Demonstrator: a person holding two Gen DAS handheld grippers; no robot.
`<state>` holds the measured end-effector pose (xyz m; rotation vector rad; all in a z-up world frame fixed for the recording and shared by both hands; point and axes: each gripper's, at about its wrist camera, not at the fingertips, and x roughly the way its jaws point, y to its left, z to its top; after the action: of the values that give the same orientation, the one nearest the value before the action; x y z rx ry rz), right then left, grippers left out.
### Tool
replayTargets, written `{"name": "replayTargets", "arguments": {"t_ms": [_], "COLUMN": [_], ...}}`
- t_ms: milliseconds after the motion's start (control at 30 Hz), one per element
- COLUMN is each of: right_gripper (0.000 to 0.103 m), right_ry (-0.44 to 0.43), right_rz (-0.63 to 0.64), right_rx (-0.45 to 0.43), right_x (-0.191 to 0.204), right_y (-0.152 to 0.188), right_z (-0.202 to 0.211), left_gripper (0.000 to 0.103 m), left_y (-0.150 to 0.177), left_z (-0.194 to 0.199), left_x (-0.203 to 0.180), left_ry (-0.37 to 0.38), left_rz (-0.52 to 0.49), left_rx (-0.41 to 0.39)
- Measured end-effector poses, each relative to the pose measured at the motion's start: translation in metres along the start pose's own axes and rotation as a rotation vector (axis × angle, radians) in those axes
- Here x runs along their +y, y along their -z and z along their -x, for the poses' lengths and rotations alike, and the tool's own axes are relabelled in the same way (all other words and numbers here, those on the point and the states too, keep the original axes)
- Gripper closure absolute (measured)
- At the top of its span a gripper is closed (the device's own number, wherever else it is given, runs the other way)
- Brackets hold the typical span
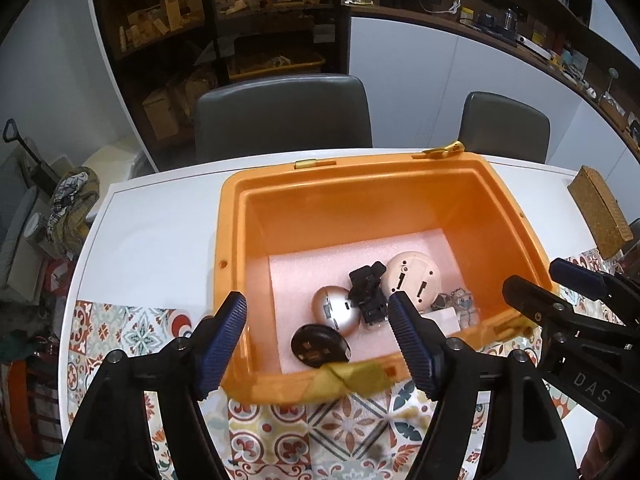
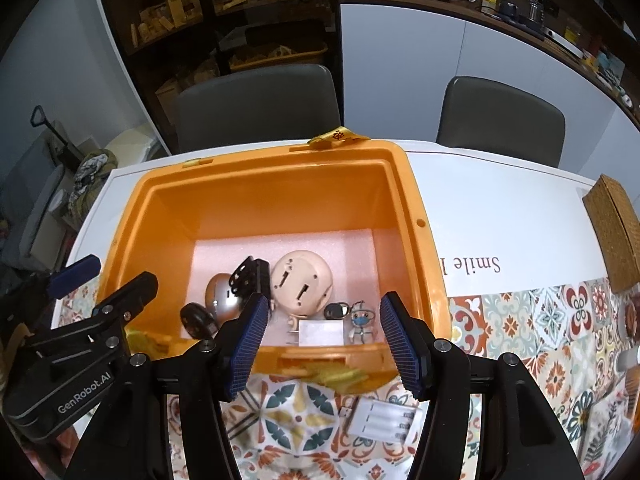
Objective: Organize rigid objects
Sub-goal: 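Withdraw both open tools from the crate toward the white battery charger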
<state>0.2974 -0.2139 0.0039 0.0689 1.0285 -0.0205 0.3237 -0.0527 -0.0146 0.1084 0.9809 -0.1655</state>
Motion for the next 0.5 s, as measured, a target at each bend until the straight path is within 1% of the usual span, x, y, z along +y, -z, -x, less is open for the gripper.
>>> {"name": "replayTargets", "arguments": {"t_ms": [100, 200, 233, 300, 500], "right_gripper": [0.038, 0.035, 0.033, 0.032, 0.031], "right_ry": [0.003, 0.007, 0.009, 0.01, 0.005], "right_rz": [0.001, 0.0, -0.003, -0.01, -0.046], "right_rx": [-0.029, -0.057, -0.064, -0.081, -0.095], "right_x": [0.0, -0.001, -0.002, -0.004, -0.013], "right_y": [0.004, 0.009, 0.01, 0.013, 0.028], "right_z": [0.011, 0.024, 0.027, 0.034, 0.048], "left_gripper": [0.022, 0.019, 0.018, 0.017, 0.017], "left_y": [0.005, 0.009, 0.01, 0.014, 0.022], "left_z": [0.011, 0.02, 0.023, 0.029, 0.043], "left_x": [-0.001, -0.003, -0.003, -0.003, -0.004], "left_ry": [-0.007, -0.017, -0.016, -0.009, -0.006], "left_rz": [-0.001, -0.001, 0.004, 0.013, 0.022], "left_rx": [-0.015, -0.026, -0.029, -0.036, -0.059]}}
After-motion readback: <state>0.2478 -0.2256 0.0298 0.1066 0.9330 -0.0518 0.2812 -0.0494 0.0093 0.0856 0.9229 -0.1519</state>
